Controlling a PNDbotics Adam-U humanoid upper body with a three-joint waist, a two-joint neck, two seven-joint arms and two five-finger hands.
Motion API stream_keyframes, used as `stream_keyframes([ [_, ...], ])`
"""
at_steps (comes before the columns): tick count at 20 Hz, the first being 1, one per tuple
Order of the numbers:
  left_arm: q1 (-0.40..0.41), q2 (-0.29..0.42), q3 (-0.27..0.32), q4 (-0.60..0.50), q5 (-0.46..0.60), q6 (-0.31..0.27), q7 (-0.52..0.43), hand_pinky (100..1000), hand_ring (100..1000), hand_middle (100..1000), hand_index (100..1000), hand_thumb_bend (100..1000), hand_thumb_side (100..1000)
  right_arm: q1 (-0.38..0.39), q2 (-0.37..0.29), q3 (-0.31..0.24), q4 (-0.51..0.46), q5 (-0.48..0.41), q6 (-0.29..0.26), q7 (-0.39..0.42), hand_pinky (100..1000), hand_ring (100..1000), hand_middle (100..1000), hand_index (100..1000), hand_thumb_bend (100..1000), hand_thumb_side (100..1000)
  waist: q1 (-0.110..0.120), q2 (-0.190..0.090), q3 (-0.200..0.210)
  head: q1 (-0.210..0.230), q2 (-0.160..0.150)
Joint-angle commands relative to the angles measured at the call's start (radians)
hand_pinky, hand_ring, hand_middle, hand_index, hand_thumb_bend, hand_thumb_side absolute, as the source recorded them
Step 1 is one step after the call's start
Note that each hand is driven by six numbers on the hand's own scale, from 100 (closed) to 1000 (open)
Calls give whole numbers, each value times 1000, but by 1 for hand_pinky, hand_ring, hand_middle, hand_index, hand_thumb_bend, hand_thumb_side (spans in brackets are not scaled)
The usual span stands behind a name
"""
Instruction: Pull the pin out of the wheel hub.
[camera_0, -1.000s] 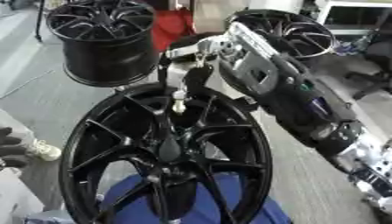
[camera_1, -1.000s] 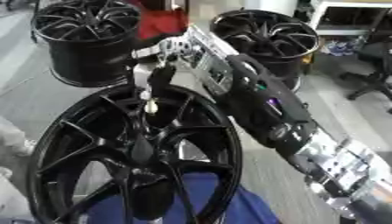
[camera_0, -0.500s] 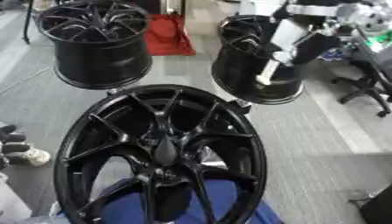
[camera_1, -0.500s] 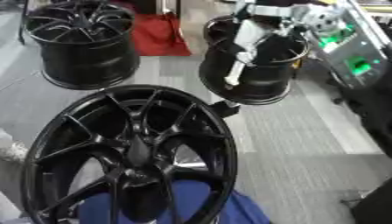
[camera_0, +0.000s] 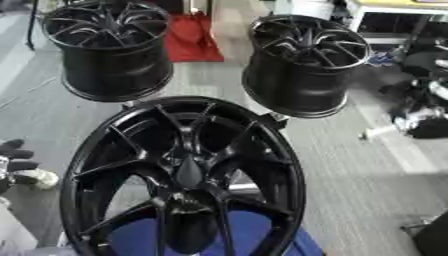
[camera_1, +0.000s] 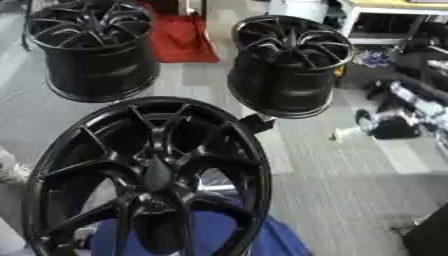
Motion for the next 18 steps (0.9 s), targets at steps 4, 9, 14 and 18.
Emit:
stream_keyframes([
  [4,-6,2,11,-17,-1,-1,11,564,649,639,809,100,758,46,165,-157,108,-38,79,-338,853,901,917,934,237,456,8,-12,-11,10,-6],
  [9,-4,-1,8,-15,-2,-2,8,564,649,639,809,100,759,38,184,-153,103,-182,18,-631,738,834,875,899,182,410,12,-12,-15,7,-2],
  [14,-1,-5,8,-5,-4,-1,8,564,650,639,809,100,765,25,205,-109,36,-298,-91,-743,651,766,835,881,100,400,16,-11,-11,8,0],
  [18,5,-3,17,20,-10,2,16,564,649,638,809,100,772,15,217,-83,43,-385,-149,-808,631,740,810,871,100,352,17,-11,-7,7,-2],
])
